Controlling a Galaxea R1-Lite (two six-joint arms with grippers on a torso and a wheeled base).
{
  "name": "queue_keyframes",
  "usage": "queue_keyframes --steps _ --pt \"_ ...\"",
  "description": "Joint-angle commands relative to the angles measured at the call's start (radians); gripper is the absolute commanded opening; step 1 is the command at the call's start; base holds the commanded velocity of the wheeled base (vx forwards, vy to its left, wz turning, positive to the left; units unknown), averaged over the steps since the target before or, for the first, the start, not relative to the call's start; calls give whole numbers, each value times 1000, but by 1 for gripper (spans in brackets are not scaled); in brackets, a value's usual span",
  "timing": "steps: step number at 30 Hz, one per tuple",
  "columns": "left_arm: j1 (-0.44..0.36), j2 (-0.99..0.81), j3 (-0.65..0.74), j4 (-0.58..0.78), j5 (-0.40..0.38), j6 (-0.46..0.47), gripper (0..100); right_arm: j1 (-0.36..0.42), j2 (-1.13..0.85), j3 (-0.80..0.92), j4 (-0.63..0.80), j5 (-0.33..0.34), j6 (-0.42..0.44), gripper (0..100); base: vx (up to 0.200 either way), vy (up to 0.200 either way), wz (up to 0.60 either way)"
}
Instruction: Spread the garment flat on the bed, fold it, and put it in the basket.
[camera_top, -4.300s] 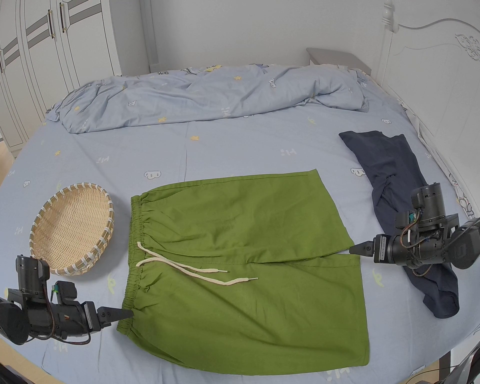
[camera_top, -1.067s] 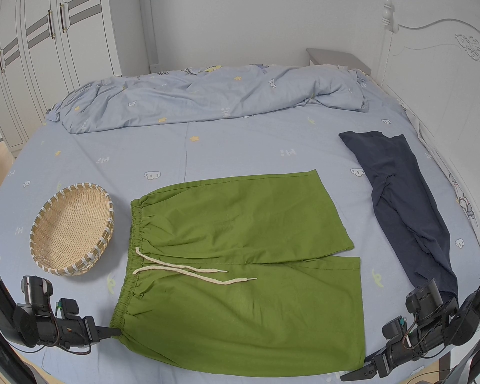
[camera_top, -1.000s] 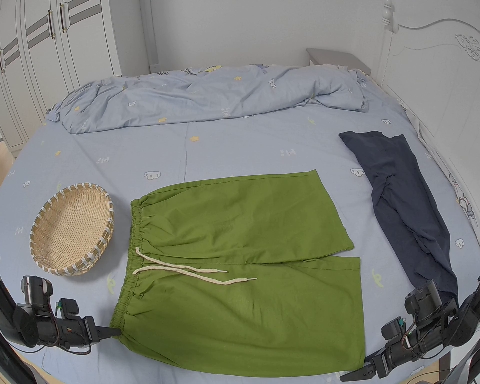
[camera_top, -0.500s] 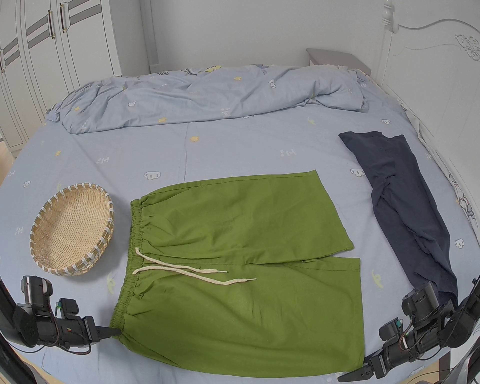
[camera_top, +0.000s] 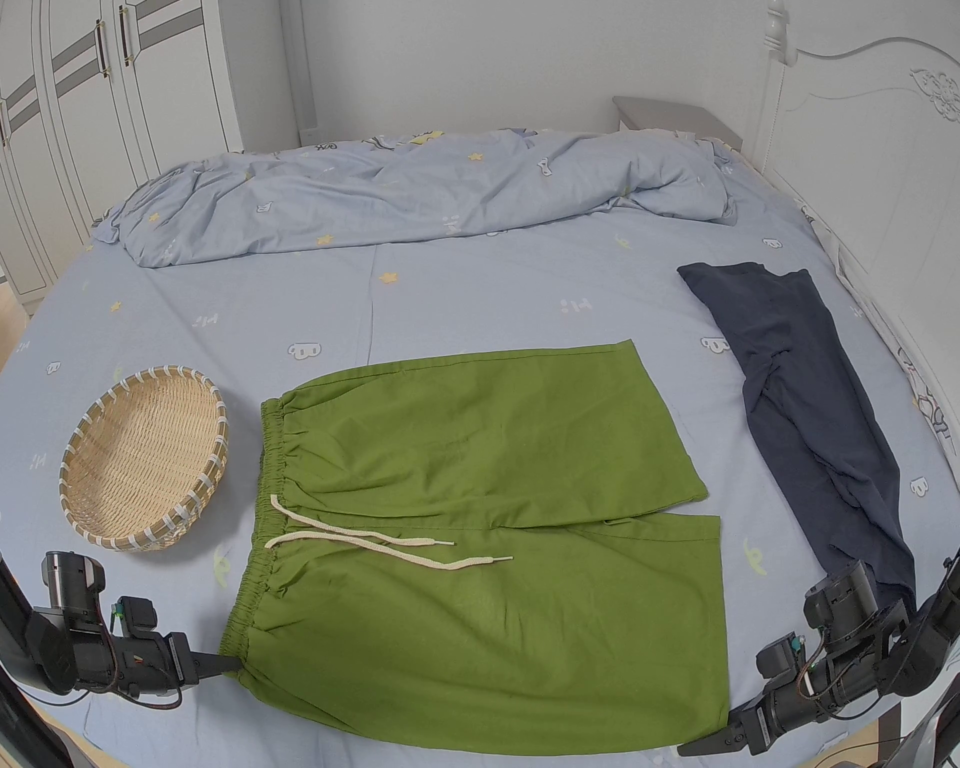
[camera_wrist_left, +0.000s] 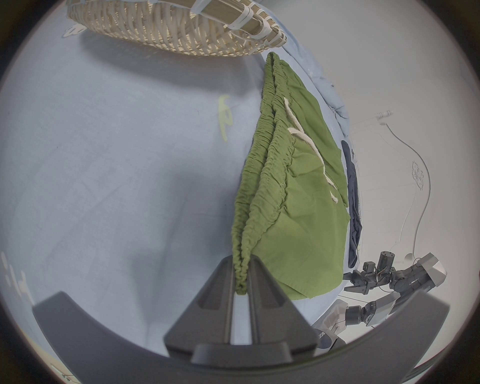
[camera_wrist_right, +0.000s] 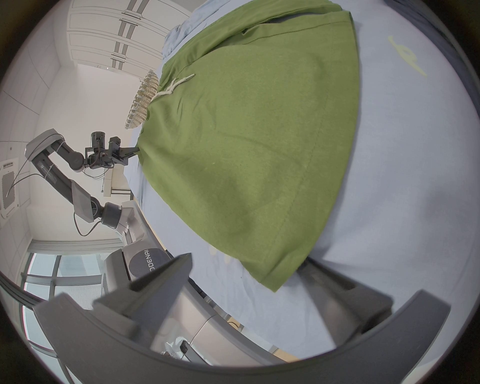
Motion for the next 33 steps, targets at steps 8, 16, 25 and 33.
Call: queue_keyframes --steps 8,16,25,33 --pt "0 -4 0 0 0 -1 0 -12 11 9 0 2 -3 0 0 0 0" --pt "13 -4 3 0 0 1 0 -44 -16 55 -5 1 -12 0 0 0 0" --pt "3 -20 11 0 -2 2 0 -78 -30 109 -5 27 -28 0 0 0 0" --pt "-14 -178 14 1 -22 -7 0 -78 -142 66 -2 17 -19 0 0 0 0"
